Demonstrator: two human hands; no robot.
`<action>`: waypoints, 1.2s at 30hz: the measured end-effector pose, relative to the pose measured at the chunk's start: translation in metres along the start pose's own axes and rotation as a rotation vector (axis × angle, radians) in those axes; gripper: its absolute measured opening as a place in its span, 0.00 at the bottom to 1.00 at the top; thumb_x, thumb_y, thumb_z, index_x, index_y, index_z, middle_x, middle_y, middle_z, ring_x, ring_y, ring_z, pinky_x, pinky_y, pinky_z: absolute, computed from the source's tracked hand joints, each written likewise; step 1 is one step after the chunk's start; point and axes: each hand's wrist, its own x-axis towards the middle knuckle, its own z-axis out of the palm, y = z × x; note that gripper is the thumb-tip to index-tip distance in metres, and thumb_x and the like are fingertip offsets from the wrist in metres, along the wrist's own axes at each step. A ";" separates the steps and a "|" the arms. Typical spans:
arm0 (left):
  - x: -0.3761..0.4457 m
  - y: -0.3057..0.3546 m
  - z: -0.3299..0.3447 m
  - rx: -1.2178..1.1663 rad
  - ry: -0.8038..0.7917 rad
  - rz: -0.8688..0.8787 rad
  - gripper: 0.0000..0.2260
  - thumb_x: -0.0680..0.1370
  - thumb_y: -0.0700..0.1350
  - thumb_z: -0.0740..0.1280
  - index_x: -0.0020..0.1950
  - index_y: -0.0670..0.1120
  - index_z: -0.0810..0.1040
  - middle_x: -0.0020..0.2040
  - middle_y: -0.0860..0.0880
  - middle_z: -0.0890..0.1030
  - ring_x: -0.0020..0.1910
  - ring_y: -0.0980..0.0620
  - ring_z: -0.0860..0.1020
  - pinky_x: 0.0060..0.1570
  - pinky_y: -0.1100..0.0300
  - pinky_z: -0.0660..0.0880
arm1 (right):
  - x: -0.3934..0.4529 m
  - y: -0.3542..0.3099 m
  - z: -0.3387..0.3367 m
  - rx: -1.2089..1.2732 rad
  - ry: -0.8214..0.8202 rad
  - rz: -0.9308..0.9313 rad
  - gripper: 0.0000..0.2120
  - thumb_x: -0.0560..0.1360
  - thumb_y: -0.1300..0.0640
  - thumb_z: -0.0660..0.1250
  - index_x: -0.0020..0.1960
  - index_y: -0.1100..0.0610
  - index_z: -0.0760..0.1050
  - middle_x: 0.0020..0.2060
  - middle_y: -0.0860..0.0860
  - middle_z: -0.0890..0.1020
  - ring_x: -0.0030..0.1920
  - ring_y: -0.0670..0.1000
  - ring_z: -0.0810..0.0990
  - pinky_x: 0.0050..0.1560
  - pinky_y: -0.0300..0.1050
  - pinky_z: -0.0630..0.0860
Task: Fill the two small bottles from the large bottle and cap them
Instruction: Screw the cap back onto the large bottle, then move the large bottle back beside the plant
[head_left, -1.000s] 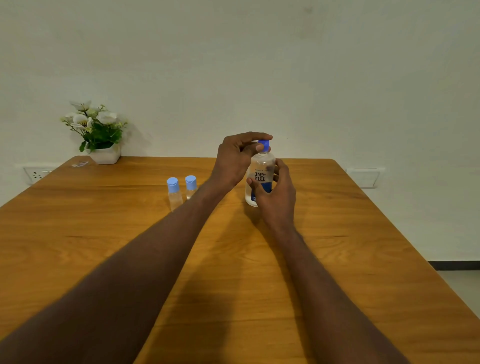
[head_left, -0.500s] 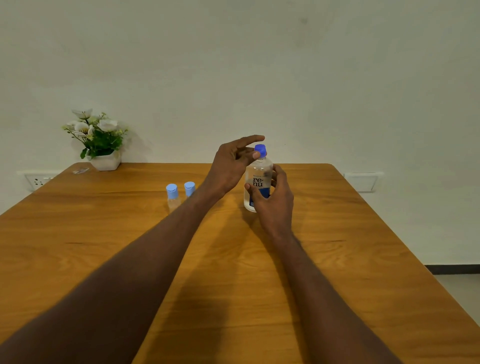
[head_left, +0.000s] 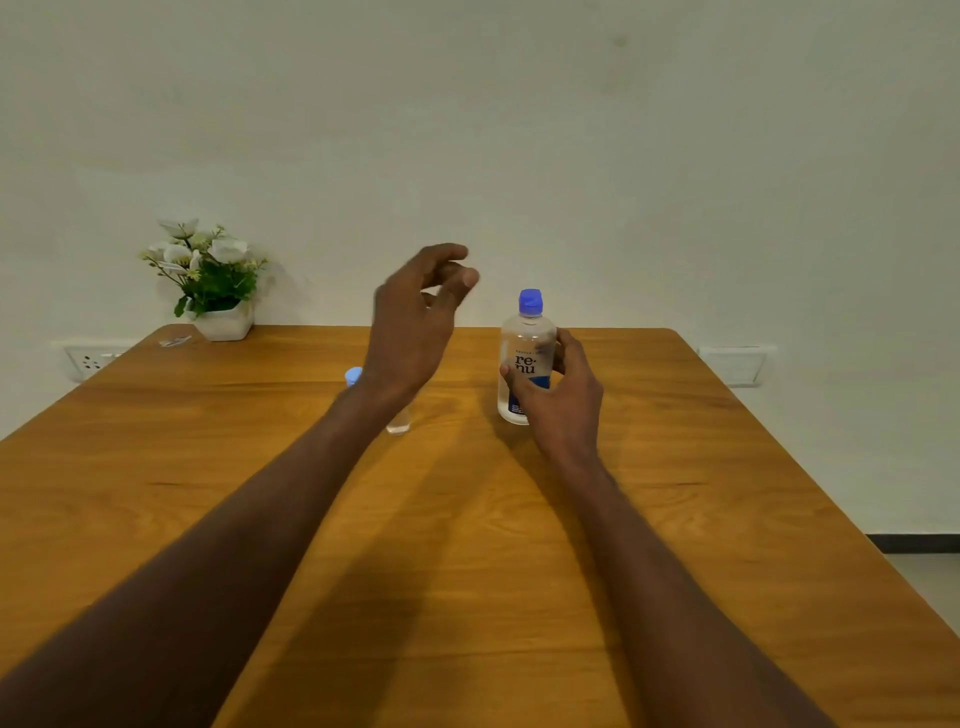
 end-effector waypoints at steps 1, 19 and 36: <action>0.000 -0.002 -0.013 0.011 0.028 0.037 0.12 0.83 0.48 0.68 0.65 0.45 0.81 0.55 0.50 0.86 0.57 0.54 0.83 0.56 0.59 0.80 | 0.001 0.000 0.000 0.016 0.000 0.005 0.33 0.74 0.54 0.79 0.76 0.54 0.70 0.67 0.48 0.80 0.63 0.46 0.80 0.59 0.40 0.82; -0.015 -0.179 -0.159 0.655 -0.114 -0.456 0.16 0.83 0.51 0.68 0.66 0.43 0.80 0.66 0.43 0.80 0.64 0.42 0.77 0.63 0.47 0.75 | 0.074 -0.036 0.099 0.053 -0.292 -0.078 0.33 0.71 0.52 0.82 0.72 0.54 0.72 0.62 0.46 0.82 0.60 0.45 0.82 0.59 0.43 0.81; -0.002 -0.228 -0.163 0.905 -0.285 -0.456 0.24 0.83 0.60 0.56 0.78 0.54 0.68 0.78 0.50 0.67 0.77 0.46 0.65 0.74 0.41 0.60 | 0.124 -0.071 0.282 0.121 -0.736 0.029 0.30 0.71 0.62 0.81 0.68 0.60 0.70 0.63 0.57 0.81 0.62 0.56 0.83 0.56 0.51 0.85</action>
